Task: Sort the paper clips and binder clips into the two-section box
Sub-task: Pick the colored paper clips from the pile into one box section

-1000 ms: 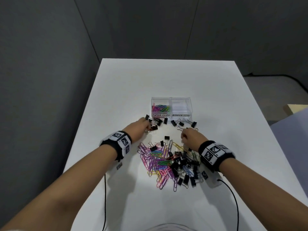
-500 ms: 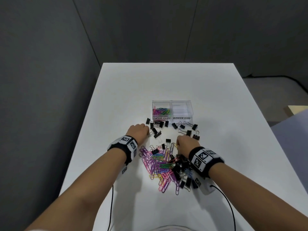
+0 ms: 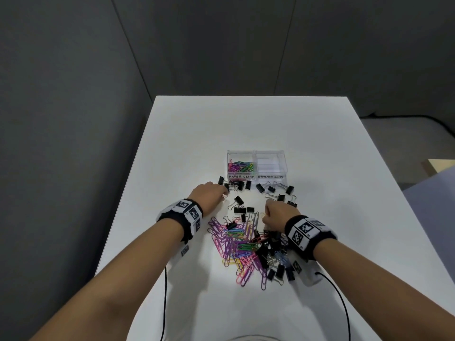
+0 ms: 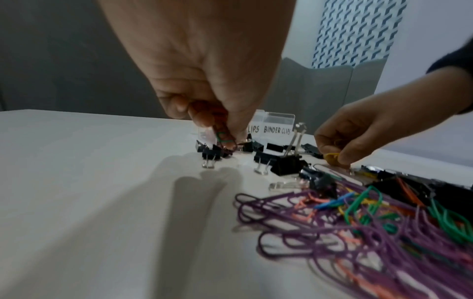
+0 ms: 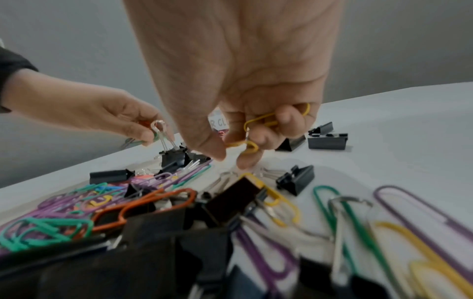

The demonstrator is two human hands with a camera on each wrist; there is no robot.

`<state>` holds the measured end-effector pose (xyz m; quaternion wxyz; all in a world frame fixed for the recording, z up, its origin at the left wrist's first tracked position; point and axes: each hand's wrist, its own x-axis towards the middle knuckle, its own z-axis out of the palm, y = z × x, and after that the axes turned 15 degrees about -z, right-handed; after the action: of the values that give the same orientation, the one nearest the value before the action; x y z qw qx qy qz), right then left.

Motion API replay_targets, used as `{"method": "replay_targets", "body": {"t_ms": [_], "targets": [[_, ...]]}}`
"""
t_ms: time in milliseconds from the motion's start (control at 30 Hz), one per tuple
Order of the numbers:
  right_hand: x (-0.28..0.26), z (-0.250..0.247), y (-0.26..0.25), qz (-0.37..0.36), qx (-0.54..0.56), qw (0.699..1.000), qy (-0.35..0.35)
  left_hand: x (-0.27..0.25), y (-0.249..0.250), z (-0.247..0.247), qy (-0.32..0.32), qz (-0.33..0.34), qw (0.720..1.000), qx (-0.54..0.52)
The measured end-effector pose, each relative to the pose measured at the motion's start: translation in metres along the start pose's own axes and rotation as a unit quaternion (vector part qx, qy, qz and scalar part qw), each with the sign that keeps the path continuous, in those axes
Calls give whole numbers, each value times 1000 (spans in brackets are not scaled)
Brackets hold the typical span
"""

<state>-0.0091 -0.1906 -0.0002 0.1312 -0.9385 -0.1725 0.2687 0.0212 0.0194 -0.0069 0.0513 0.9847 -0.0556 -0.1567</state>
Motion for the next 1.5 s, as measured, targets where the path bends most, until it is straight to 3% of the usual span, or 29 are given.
{"method": "replay_targets", "body": {"t_ms": [200, 333, 500, 600, 967, 1033, 1167, 1233, 1367, 1500], "targets": [[1, -10, -5, -12, 22, 999, 44, -3, -3, -10, -17, -42, 985, -169], [0, -12, -21, -76, 22, 996, 30, -4, 1, -9, -55, -65, 961, -262], [2, 3, -40, -156, -44, 987, 8, -8, 4, -3, -74, -84, 962, -247], [9, 11, -42, -150, -91, 985, 1, -9, 6, -2, -82, -92, 958, -260], [21, 4, -30, -141, -107, 983, 37, -4, 1, -2, -130, -90, 932, -327], [21, -6, -22, -119, -108, 986, 48, -4, -3, -3, -136, -91, 941, -296], [19, -17, -7, -92, -124, 986, 58, -14, -5, -9, -160, -44, 977, -131], [16, -15, -7, -126, -123, 984, 38, -21, -1, -10, -177, -3, 981, -74], [8, -7, -18, -220, -161, 959, -78, -26, 11, -5, -180, 76, 980, 23], [1, -6, -21, -243, -185, 947, -97, -23, 12, -6, -159, 71, 984, 26]]}}
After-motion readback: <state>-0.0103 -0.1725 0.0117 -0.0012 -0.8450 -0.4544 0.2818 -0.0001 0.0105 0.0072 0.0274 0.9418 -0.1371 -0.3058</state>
